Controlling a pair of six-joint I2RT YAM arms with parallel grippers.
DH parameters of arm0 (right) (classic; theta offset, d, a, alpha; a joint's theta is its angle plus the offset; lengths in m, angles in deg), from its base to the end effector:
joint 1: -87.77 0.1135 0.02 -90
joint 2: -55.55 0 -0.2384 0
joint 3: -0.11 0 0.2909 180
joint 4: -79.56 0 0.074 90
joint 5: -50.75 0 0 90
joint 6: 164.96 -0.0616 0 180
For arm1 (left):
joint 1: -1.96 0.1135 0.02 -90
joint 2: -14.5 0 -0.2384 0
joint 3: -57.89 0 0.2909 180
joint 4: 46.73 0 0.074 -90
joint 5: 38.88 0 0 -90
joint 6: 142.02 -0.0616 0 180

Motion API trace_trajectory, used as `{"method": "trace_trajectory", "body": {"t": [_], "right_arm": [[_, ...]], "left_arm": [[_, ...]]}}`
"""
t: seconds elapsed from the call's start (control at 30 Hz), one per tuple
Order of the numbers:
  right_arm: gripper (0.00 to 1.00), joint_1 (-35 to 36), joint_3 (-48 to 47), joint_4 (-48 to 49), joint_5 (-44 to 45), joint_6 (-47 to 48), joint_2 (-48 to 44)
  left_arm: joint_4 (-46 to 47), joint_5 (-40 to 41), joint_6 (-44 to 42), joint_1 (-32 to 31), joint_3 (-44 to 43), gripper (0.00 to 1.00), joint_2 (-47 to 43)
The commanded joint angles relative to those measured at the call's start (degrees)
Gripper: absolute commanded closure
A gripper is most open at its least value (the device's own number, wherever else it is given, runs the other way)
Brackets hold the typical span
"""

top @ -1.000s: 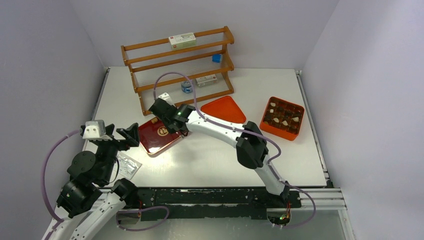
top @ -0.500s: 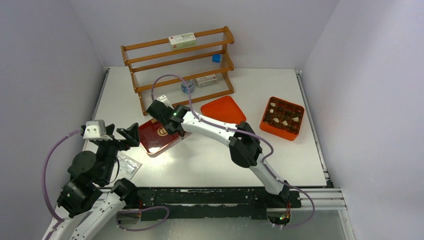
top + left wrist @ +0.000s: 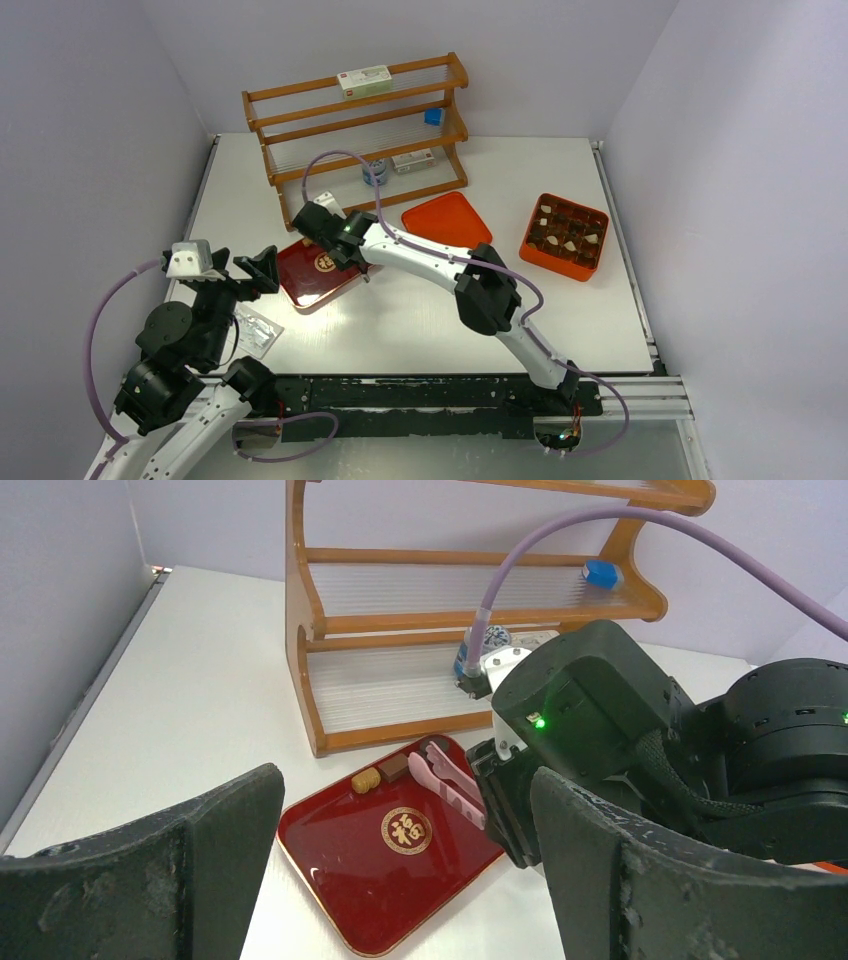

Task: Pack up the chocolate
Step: Pick up the fake chocolate from the plate.

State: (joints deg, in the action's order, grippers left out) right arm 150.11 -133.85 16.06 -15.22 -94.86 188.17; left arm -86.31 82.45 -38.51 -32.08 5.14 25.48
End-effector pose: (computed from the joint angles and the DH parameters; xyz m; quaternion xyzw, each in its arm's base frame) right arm 0.2697 0.4605 0.1805 -0.2969 0.9031 0.0025 0.3101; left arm 0.1252 -0.0459 0.3575 -0.0724 0.6917 -0.1083 0.7103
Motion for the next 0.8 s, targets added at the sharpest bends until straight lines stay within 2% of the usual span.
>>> {"method": "trace_trajectory", "body": {"t": [0.0, 0.27, 0.57, 0.77], "right_arm": [[0.73, 0.2, -1.0, -0.9, 1.3, -1.3, -0.3], [0.79, 1.0, 1.2, -3.1, 1.1, -3.1, -4.8], [0.79, 2.4, 8.6, -2.0, -1.8, -4.2, -12.4], [0.79, 2.6, 11.1, -2.1, -4.4, -4.5, -14.4]], "left_arm": [[1.6, 0.5, 0.2, 0.6, 0.2, 0.02, -0.6], [1.7, 0.4, 0.2, 0.6, 0.2, 0.02, -0.5], [1.9, 0.1, 0.1, 0.6, 0.3, 0.02, -0.5], [1.7, 0.1, 0.2, 0.6, 0.2, 0.02, -0.3]]}}
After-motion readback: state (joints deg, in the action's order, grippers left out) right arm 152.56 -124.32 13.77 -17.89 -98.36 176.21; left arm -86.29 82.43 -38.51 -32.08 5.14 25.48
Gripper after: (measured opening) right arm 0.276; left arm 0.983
